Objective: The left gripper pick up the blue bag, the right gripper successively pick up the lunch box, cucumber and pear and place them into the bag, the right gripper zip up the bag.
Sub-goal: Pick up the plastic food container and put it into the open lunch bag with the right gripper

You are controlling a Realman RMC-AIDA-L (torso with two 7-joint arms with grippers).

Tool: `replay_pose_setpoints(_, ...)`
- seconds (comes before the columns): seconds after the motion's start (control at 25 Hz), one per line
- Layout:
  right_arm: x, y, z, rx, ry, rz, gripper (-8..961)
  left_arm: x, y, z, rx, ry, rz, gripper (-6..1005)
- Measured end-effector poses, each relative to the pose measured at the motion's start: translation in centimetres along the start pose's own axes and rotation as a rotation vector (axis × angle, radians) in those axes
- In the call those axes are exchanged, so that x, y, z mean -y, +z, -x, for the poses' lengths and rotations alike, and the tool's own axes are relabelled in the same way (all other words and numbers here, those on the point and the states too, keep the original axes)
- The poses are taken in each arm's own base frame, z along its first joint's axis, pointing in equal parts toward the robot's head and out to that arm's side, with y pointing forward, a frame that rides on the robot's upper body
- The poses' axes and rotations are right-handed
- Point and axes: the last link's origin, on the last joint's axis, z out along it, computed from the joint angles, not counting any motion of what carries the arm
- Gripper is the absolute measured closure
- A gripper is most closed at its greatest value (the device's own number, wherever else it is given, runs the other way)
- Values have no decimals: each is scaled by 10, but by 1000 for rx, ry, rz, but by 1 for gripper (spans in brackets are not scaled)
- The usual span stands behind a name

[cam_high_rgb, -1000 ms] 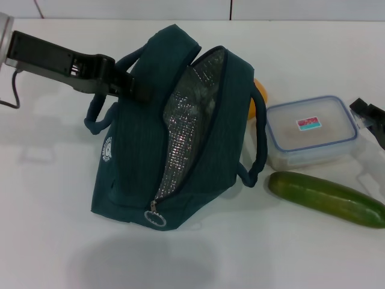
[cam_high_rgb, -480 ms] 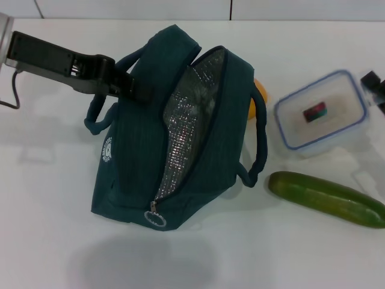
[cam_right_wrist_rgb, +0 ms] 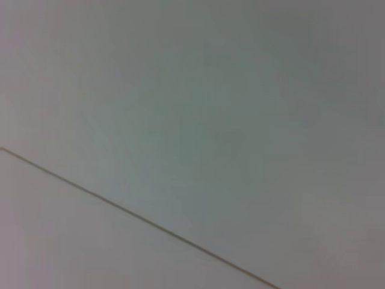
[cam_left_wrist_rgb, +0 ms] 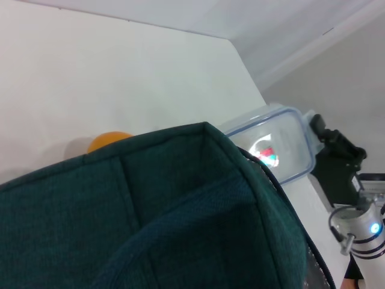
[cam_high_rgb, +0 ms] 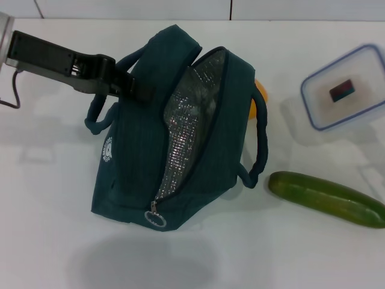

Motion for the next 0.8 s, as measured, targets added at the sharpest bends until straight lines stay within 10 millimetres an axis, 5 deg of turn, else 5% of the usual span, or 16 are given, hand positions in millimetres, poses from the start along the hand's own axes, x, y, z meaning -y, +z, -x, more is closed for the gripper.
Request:
replay_pose_setpoints(0.48, -39, 19, 22, 93, 35, 261, 853, -5, 3, -5, 0, 7, 15, 954)
replay_pose_setpoints(0.8, -76, 72, 19, 21, 65, 459, 851, -7, 6, -7, 6, 9, 18, 954)
